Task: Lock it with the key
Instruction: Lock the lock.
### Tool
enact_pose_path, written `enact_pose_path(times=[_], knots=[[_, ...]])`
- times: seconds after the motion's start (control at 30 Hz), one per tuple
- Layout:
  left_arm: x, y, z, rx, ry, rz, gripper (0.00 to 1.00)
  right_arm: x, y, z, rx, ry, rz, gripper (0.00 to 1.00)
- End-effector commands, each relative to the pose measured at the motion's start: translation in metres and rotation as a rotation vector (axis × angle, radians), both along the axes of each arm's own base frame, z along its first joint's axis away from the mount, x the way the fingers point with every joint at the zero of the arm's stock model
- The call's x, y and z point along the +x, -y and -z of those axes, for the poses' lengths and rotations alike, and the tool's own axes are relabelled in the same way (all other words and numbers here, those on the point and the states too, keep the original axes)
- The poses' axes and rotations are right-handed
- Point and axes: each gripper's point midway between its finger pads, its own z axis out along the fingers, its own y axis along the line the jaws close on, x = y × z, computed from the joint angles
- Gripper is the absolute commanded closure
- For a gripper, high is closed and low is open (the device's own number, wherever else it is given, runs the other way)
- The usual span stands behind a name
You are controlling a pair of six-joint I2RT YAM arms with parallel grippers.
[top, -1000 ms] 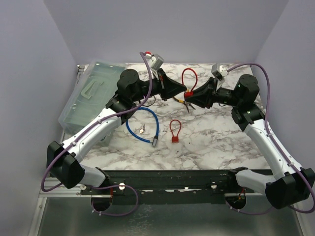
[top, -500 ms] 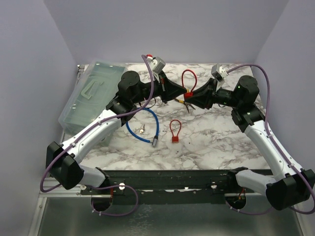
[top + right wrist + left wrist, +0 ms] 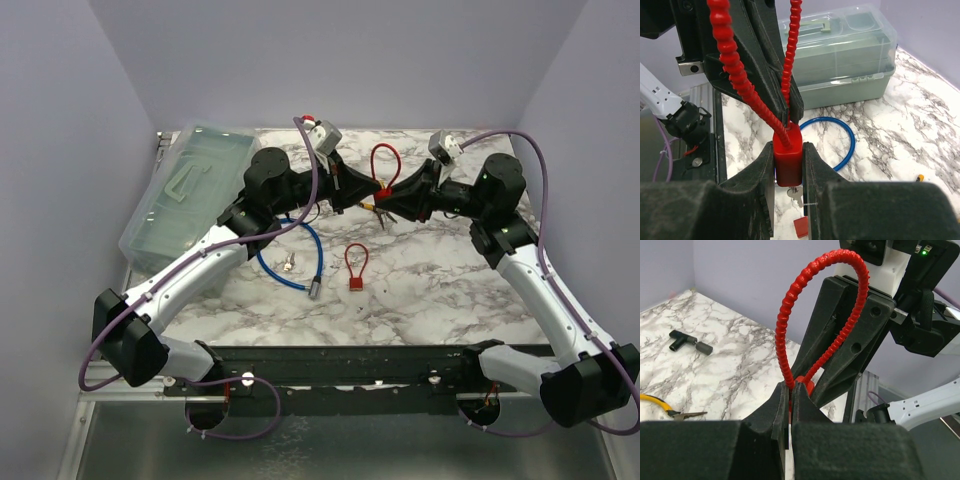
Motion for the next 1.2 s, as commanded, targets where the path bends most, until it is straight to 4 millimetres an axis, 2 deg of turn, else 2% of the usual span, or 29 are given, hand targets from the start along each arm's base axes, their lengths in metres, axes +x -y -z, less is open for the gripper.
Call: enact_pose_path(times=[0.0, 0.17, 0.4, 0.53, 0.7, 0.87, 1.0, 1.17], knots=[[-0.04, 0.016, 0.053, 0.145, -0.117, 0.152, 1.0, 0.02, 0.004, -0.034, 0.04, 0.128, 0.101, 1.0], [-0.053, 0.02, 0.066, 0.185, -0.127, 0.185, 1.0, 0.023, 0.003, -0.036, 0.045, 0.131, 0.106, 1.0], [-0.05, 0.017, 0.048, 0.162, -0.081, 0.174, 1.0, 0.018, 0.005, -0.028, 0.051, 0.099, 0.115, 1.0], [-0.046, 0.011, 0.048, 0.163, -0.096, 0.169, 1.0, 0.019, 0.007, -0.033, 0.072, 0.083, 0.139, 1.0], [-0.046, 0.012, 0.073, 0.213, -0.143, 0.14, 1.0, 0.01, 0.001, -0.05, 0.136, 0.068, 0.078, 1.0], [-0.048, 0.016, 0.092, 0.267, -0.105, 0.102, 1.0, 0.002, -0.005, -0.06, 0.174, 0.025, 0.015, 1.0], [-0.055, 0.018, 0.109, 0.322, -0.124, 0.112, 1.0, 0.007, -0.004, -0.069, 0.186, 0.04, 0.031, 1.0], [-0.07, 0.015, 0.128, 0.361, -0.245, 0.161, 1.0, 0.016, 0.0, -0.072, 0.13, 0.153, 0.073, 1.0]])
